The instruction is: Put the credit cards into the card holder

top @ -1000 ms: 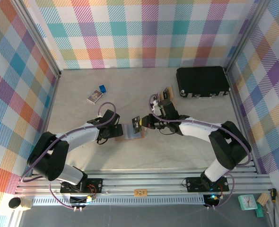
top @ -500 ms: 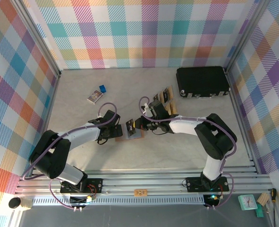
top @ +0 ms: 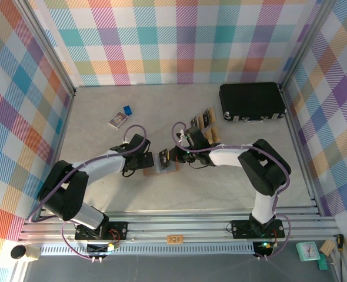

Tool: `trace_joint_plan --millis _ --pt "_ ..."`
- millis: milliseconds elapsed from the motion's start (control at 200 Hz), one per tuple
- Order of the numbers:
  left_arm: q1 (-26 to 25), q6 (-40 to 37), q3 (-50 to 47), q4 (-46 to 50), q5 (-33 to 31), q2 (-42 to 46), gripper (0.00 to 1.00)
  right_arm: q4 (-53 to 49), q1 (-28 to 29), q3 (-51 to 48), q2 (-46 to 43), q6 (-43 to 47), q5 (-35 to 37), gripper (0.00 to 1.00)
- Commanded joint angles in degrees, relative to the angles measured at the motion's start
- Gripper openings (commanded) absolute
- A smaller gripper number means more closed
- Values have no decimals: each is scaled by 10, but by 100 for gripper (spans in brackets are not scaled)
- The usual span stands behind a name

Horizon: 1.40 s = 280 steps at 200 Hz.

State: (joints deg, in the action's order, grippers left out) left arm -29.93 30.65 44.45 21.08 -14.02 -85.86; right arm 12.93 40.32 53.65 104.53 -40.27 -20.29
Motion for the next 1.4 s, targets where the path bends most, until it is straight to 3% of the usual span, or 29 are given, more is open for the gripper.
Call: trace_joint_plan --millis 0,340,610,1395 --pt "-5 -4 14 20 17 12 100 16 0 -12 -12 -1 3 0" --pt "-6 21 -24 19 30 53 100 27 -1 -16 -29 -7 -3 0" --pt "-6 25 -40 11 18 32 100 33 -2 -12 -42 -11 -2 0" --pt "-6 28 -50 9 -2 9 100 158 -3 -35 24 -47 -17 0"
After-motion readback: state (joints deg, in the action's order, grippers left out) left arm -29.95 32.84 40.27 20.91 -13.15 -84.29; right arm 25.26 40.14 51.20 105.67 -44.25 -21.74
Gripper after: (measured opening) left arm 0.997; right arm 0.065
